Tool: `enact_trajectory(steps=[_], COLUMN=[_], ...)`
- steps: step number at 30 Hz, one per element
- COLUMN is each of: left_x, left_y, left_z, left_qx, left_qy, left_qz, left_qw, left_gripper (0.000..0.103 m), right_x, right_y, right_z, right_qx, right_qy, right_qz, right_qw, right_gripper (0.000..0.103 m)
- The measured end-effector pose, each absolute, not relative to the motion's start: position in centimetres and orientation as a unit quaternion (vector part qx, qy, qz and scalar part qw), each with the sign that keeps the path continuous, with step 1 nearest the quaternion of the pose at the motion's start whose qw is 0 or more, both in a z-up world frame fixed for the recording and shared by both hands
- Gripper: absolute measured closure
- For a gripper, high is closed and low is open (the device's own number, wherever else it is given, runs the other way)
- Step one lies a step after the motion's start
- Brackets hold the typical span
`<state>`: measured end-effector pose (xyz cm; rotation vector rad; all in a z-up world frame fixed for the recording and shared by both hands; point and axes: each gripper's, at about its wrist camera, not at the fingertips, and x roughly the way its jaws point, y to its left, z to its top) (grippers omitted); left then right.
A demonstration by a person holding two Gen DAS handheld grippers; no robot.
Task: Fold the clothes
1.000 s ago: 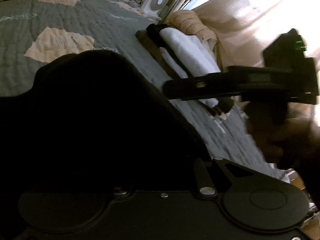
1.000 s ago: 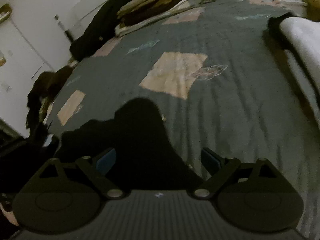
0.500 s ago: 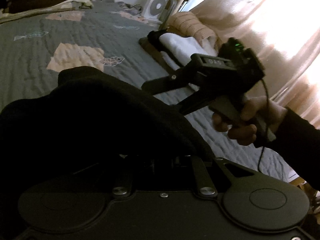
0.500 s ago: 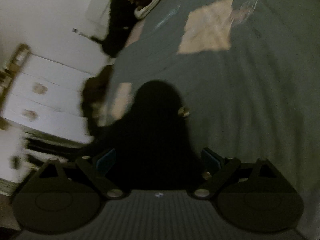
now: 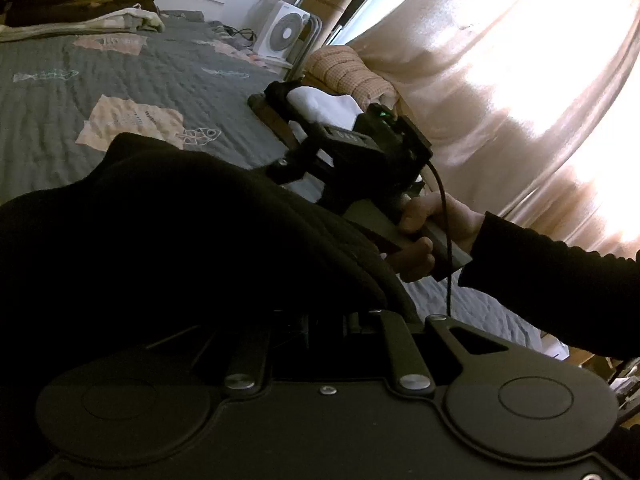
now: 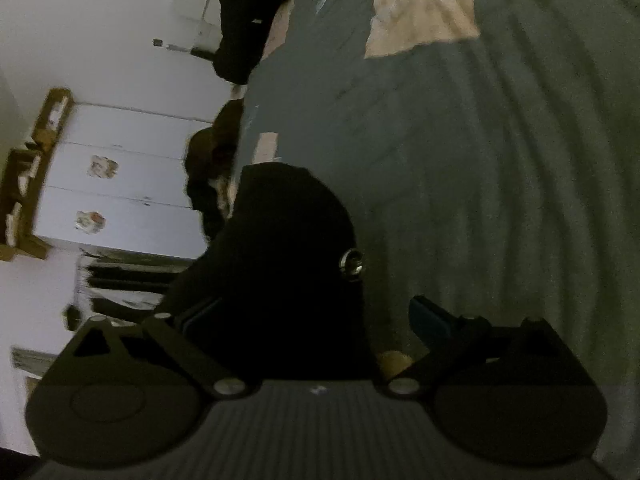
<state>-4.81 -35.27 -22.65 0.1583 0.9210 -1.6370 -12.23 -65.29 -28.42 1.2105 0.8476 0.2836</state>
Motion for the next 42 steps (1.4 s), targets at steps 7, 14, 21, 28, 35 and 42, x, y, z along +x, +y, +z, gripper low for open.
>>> enact_trajectory(steps=[7, 14, 21, 28, 35, 42], left_x=[-5.2, -6.9, -8.1, -9.6, -7.7, -5.5], left_y=[-36.2, -38.8, -40.3, -40.3, -40.6, -43.7], left_z=[-22.4, -22.1, -22.7, -22.0, -21.9, -22.6], left_qx=[0.082, 0.151, 0.142, 0.113, 0.125, 0.183], left_qy=[0.385, 0.361, 0.374, 0.376, 0.367, 0.36], left_qz=[-0.712, -0.685, -0.684, -0.72, -0.665, -0.581], left_qw=[0.582, 0.614, 0.61, 0.572, 0.638, 0.706], left_gripper=[0.09, 0.089, 0.087, 0.088, 0.046, 0.036], right_x=[-10.3, -9.3, -10.4, -10.9, -11.1, -14.2], right_y=[-62.7, -62.5, -64.9, -67.6, -69.4, -69.6], right_z=[-26.2, -24.6, -23.3, -22.6, -22.5, -17.9], right_qx=[0.523, 0.473, 0.421, 0.31, 0.258, 0.202], right_qy=[0.385, 0.398, 0.405, 0.441, 0.484, 0.448], right_qz=[0.17, 0.112, 0.045, -0.036, -0.077, -0.128], right_qw=[0.741, 0.778, 0.81, 0.841, 0.832, 0.862], right_gripper=[0.004, 0.074, 0.088, 0.089, 0.065, 0.032])
